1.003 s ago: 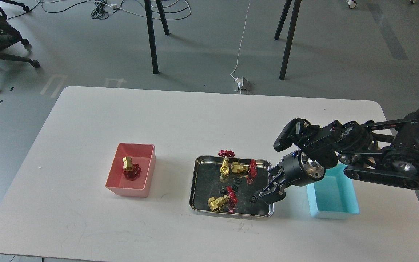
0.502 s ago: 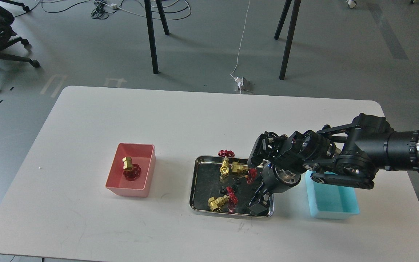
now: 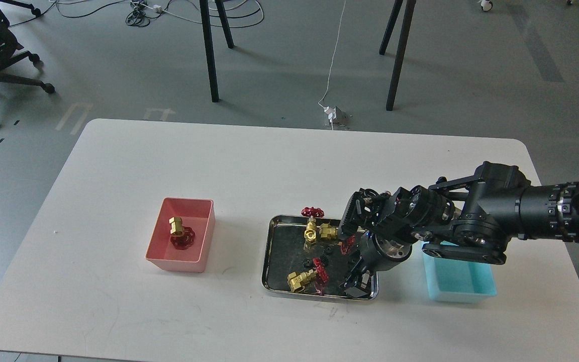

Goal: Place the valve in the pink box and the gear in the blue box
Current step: 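Lower the right gripper onto a small dark gear in the tray and grasp it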

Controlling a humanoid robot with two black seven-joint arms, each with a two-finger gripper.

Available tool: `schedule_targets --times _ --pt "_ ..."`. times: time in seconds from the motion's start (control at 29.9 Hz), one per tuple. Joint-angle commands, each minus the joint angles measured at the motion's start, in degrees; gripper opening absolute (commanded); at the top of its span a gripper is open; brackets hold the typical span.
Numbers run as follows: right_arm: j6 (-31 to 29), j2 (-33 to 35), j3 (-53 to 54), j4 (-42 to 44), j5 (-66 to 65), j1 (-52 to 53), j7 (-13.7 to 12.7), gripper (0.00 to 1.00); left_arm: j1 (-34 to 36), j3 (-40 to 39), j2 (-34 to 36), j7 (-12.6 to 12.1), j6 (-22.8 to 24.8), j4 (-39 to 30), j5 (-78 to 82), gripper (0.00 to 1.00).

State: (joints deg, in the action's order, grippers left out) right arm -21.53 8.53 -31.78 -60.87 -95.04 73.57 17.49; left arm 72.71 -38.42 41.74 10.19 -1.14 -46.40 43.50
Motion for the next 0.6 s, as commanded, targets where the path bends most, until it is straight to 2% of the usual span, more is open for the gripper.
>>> schedule_targets --times 0.0,0.17,0.47,0.57 --pt "0.0 -1.23 -0.04 0.93 0.03 -0.09 -0.09 0.62 0.06 0.02 0.01 0.0 0.0 0.0 0.01 0.99" --pt "-0.44 -1.85 -0.04 1.19 0.03 -0.35 -0.09 0.58 0.33 0.02 0.01 0.0 0.0 0.0 0.01 0.99" --pt "-0.62 -1.58 -1.8 1.19 0.03 -0.27 -0.09 0.58 0.42 0.02 0.62 0.0 0.0 0.0 0.01 0.99" --pt "-0.62 -1.5 -1.71 1.19 0.12 -0.27 -0.09 0.53 0.42 0.02 0.71 0.0 0.0 0.0 0.01 0.99"
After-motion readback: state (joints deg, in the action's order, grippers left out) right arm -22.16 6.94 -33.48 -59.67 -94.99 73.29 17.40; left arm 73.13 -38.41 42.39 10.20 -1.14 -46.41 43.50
